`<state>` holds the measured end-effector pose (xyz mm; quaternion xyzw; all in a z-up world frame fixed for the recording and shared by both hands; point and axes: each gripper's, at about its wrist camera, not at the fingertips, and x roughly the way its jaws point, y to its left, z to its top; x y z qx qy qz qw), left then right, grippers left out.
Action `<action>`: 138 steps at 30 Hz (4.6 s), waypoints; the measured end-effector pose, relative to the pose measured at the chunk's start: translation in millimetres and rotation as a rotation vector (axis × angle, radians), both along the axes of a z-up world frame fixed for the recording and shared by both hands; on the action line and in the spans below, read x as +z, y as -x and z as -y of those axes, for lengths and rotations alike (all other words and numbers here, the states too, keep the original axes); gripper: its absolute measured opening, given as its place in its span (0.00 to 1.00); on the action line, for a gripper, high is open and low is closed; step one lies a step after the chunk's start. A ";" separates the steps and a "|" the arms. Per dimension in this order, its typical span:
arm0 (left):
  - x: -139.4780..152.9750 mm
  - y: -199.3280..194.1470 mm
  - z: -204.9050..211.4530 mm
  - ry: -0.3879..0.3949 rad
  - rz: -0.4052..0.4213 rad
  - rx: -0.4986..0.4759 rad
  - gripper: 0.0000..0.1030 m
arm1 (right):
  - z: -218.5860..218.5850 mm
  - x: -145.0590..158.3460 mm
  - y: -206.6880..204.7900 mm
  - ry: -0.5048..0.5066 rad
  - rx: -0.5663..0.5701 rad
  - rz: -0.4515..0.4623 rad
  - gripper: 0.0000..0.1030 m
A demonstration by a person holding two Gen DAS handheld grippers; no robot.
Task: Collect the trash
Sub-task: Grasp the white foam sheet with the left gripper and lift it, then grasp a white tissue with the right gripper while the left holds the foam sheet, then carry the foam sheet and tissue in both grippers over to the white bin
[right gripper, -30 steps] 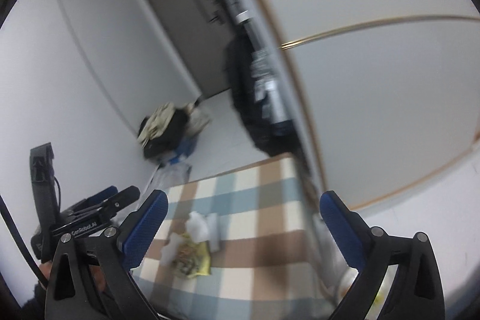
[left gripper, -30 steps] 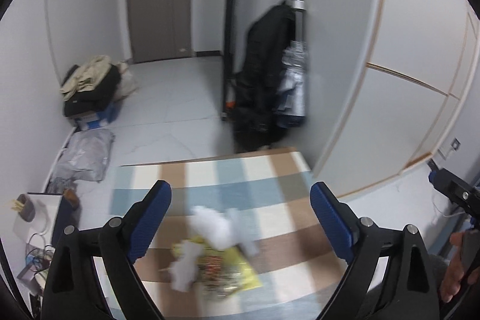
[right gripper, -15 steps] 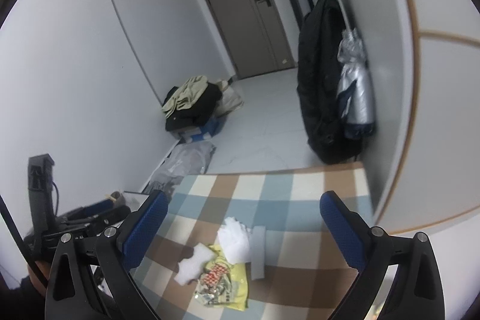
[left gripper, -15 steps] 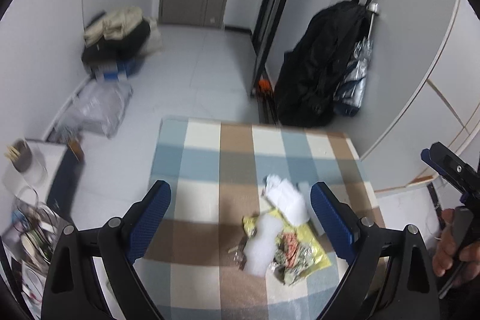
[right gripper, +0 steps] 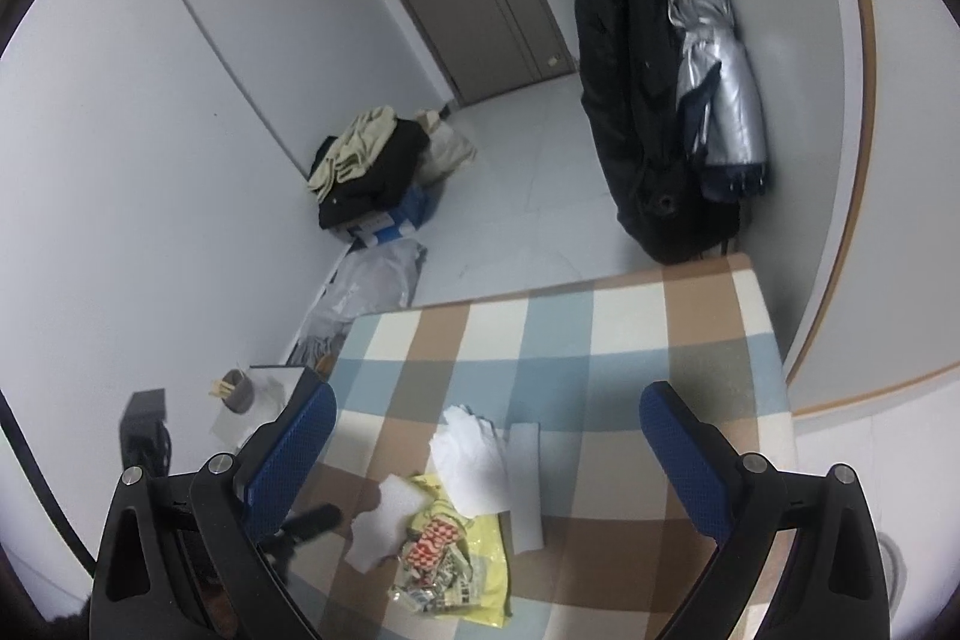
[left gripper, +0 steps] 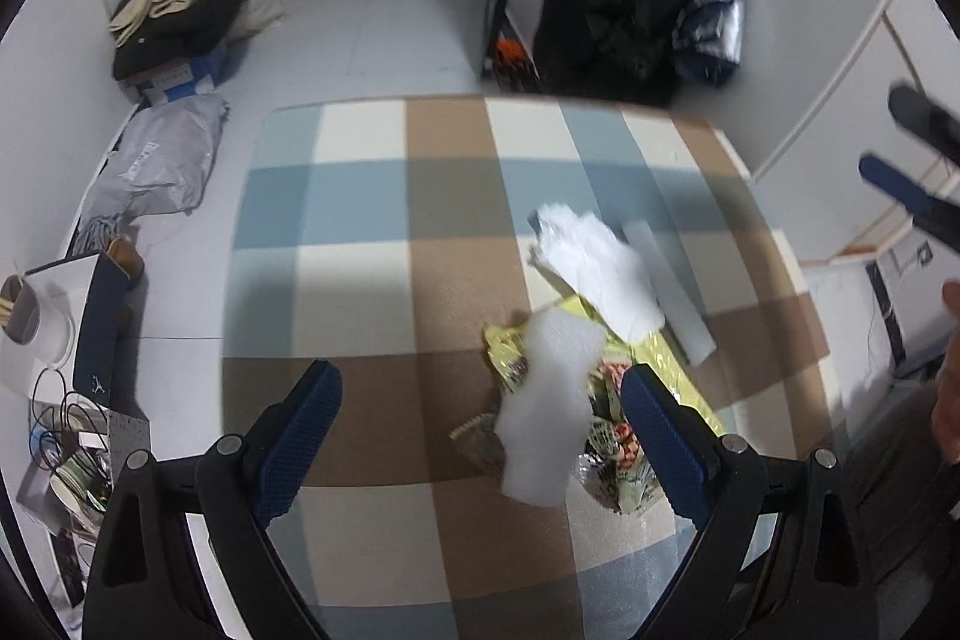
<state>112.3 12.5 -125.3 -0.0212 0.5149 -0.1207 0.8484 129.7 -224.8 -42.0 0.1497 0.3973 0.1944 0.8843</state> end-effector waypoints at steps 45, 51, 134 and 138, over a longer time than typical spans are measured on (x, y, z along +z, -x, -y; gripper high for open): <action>2.0 -5.4 -2.3 0.097 -0.059 -0.001 0.31 | -0.3 -19.1 -2.0 0.045 -0.031 -0.100 1.00; 20.0 -6.9 -15.7 0.184 -0.003 0.036 0.31 | -16.5 -24.0 -4.9 0.111 0.039 -0.104 0.99; 106.4 30.3 50.2 0.045 0.333 -0.002 0.31 | 26.6 58.3 112.2 -0.058 0.159 0.129 0.07; 121.8 36.8 75.5 0.062 0.361 -0.054 0.31 | 58.7 83.1 128.7 -0.053 0.093 0.187 0.07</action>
